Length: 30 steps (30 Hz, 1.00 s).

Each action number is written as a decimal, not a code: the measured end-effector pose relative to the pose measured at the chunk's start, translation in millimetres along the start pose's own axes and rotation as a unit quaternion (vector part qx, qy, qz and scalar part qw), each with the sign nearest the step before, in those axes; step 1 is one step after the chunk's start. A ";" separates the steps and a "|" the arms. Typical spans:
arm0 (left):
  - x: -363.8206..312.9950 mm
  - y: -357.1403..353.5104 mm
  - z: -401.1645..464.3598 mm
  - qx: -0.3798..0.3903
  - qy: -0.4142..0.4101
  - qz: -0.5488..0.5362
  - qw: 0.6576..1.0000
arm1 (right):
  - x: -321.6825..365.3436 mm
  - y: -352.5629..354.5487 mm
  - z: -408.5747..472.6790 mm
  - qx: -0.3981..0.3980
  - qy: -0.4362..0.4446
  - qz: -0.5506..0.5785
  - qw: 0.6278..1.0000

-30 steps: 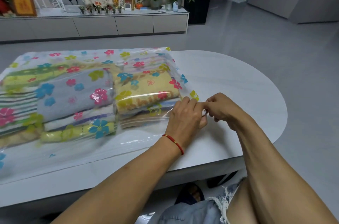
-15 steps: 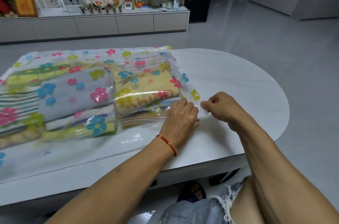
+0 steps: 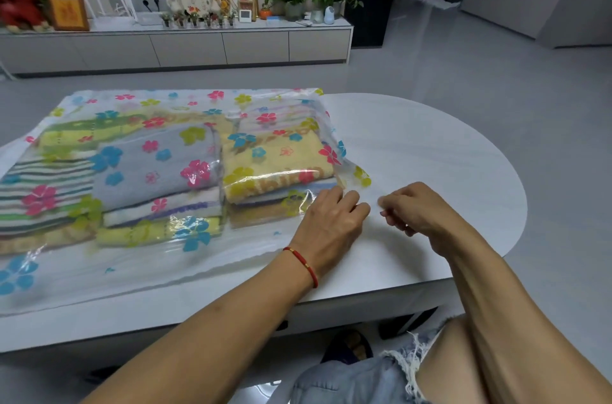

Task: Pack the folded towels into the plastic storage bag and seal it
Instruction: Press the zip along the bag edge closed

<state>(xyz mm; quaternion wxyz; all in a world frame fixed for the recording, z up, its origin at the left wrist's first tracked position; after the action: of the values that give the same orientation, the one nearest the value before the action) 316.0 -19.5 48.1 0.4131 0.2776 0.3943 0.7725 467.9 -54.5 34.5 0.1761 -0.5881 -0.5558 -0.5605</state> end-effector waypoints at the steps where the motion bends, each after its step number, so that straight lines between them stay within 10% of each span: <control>1: 2.0 0.7 -0.3 0.002 0.001 0.007 1.000 | 1.0 0.4 -0.5 -0.009 0.003 0.001 1.000; 23: 74.8 28.2 -99.4 -0.011 0.060 0.037 0.997 | -3.7 8.1 -8.8 -0.093 -0.027 -0.133 0.986; 27: 76.5 34.0 -103.0 -0.012 0.095 0.025 0.995 | 28.9 -19.4 -37.6 -0.255 0.142 -0.403 0.867; 30: 71.9 36.8 -99.1 -0.013 0.101 0.025 0.995 | 49.2 -89.4 -64.9 -0.156 0.399 -0.441 0.789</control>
<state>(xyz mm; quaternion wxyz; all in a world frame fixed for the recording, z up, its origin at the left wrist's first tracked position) 189.5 -8.4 33.4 0.3556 0.2027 0.4164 0.8118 349.6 -57.4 59.4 0.0215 -0.0227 -0.5401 -0.8410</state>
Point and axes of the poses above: each hand's wrist, its own z-axis towards the middle knuckle, its own y-axis out of the back of the hand, x = y × z, the point moved 5 cm from there along z, towards the middle knuckle, and after that the axes turned 8 degrees about z, right-handed, at the moved point
